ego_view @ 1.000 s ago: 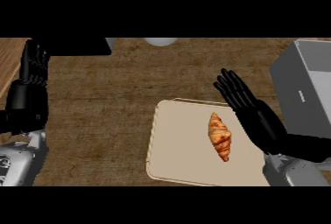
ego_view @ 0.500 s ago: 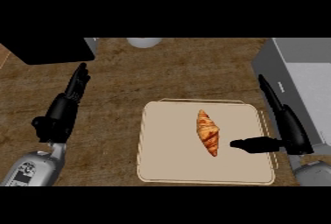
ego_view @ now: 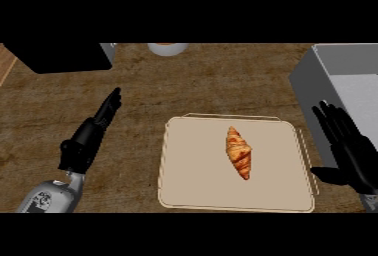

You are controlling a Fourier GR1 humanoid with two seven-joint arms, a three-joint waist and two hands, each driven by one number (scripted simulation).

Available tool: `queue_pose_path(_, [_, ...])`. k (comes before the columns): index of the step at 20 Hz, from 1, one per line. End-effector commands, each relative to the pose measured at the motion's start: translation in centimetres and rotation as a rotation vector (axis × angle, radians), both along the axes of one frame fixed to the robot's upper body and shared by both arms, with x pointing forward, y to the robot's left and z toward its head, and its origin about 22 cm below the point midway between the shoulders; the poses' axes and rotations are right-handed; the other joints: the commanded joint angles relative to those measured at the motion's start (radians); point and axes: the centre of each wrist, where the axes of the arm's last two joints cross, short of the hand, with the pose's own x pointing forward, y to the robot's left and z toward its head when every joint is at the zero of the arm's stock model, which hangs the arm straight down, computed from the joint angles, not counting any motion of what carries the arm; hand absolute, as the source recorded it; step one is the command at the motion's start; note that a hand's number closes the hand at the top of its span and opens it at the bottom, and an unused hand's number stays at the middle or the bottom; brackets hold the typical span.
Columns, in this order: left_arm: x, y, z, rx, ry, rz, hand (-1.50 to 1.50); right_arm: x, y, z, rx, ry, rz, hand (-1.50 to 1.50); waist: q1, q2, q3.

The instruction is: Pick the croissant from the tray and place it in the cardboard box

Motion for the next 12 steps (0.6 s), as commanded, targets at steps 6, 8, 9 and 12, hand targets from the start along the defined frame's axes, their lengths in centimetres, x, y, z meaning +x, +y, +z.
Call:
queue_pose_path(6, [0.0,-0.1,-0.2,0.001,0.025,-0.058,0.00,-3.3,7.1,-1.8,-0.220,0.152,-0.144,-1.50,0.030,0.003,0.004])
queue_pose_path(8, [-0.6,-0.7,-0.3,-0.009,0.035,-0.081,0.00,-5.0,9.9,-2.6,-0.235,0.225,-0.184,-1.50,0.042,0.001,0.008])
queue_pose_path(9, [-0.2,-0.8,0.1,-0.011,0.033,-0.085,0.00,-4.9,11.4,-1.9,-0.233,0.217,-0.217,-1.50,0.043,0.003,0.008])
queue_pose_path(12, [0.3,-1.2,0.4,-0.012,0.027,-0.092,0.00,-5.7,16.4,-0.7,-0.236,0.255,-0.287,-1.50,0.065,0.012,0.012])
